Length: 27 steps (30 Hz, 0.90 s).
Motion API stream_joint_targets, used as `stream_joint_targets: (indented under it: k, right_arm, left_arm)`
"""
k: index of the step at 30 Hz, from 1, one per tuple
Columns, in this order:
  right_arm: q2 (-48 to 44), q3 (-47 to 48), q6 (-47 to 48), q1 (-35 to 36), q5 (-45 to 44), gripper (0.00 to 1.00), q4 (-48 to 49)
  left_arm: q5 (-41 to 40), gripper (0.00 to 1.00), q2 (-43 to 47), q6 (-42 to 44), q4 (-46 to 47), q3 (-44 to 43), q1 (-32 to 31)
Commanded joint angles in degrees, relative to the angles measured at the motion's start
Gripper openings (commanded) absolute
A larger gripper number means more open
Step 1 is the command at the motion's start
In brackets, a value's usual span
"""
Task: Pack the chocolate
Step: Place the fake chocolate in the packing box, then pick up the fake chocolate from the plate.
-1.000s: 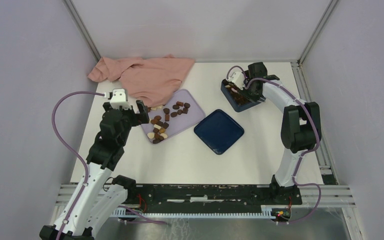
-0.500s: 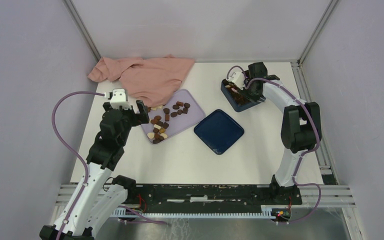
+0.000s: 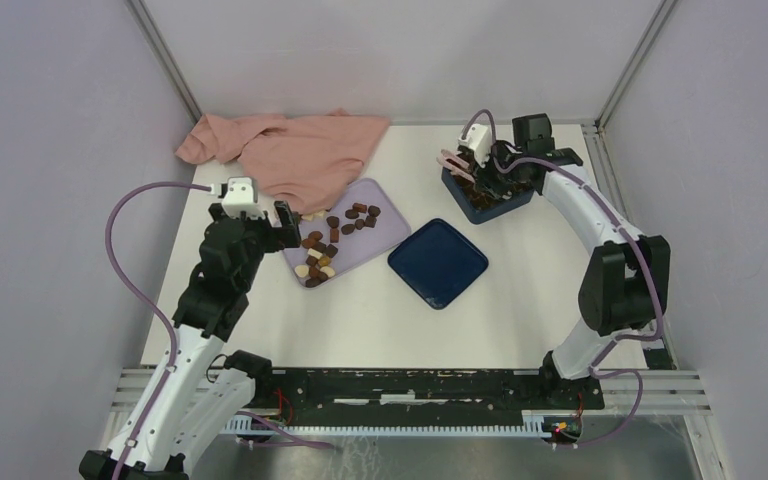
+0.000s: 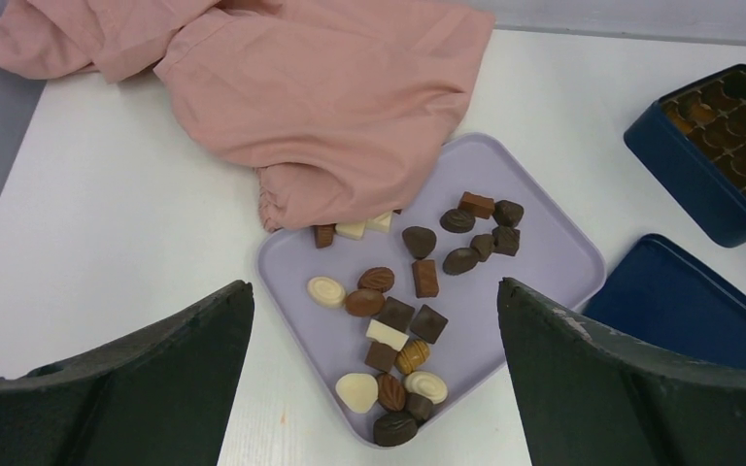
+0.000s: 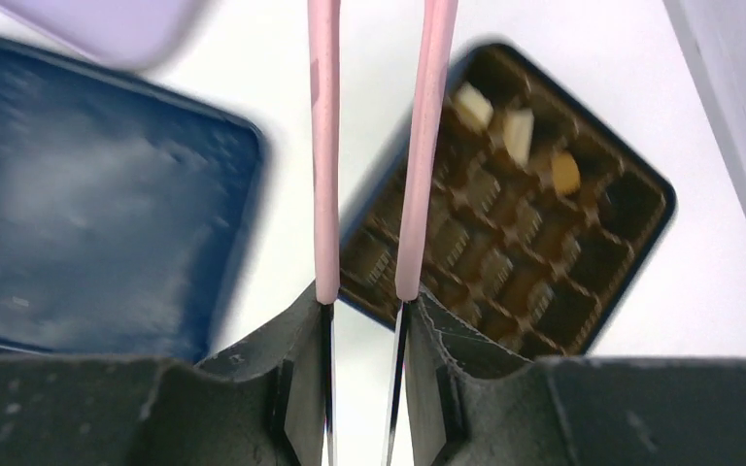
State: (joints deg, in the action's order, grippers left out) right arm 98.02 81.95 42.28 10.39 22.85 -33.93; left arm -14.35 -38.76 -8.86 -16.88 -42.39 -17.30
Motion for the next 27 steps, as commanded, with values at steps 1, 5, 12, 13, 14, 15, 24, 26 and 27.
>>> stream_joint_targets:
  k: [1,5,12,13,14,15,24,26,27]
  right_arm:
    - [-4.46,-2.38,-9.08,0.48,20.69,0.34,6.42]
    - [-7.22,-8.06,-22.24,0.89,30.60,0.34,17.90]
    - [-8.59,-18.31,-44.79,5.00,36.72,0.33,41.22]
    - [-8.42,-18.95,-46.58,6.04,36.94,0.33,42.75]
    - [-8.26,-19.71,-48.95,6.94,37.07,0.33,44.89]
    - [-8.02,-20.36,-50.55,7.84,37.18,0.33,46.37]
    - [-5.24,-19.16,-48.56,14.28,34.97,0.33,42.44]
    - [-3.85,-14.14,-37.80,15.55,30.05,0.33,30.14]
    - [-2.66,-11.11,-31.95,16.29,25.38,0.33,23.96]
  left_arm:
    - [5.44,1.00,-0.86,-1.32,3.46,-1.36,0.35]
    - [16.57,1.00,-2.88,-9.95,5.04,-4.80,0.40]
    - [28.65,1.00,-6.33,-49.69,21.54,3.61,0.16]
    - [29.05,1.00,-7.78,-54.35,23.77,5.19,-0.30]
    - [28.66,1.00,-8.82,-57.27,25.22,6.22,-1.20]
    - [26.76,1.00,-9.55,-58.18,25.43,6.39,-2.77]
    - [4.43,1.00,-14.18,-51.57,20.17,0.65,-18.67]
    - [2.58,1.00,-14.97,-48.67,17.60,-0.86,-18.68]
    - [1.55,1.00,-15.02,-45.25,15.61,-2.03,-18.61]
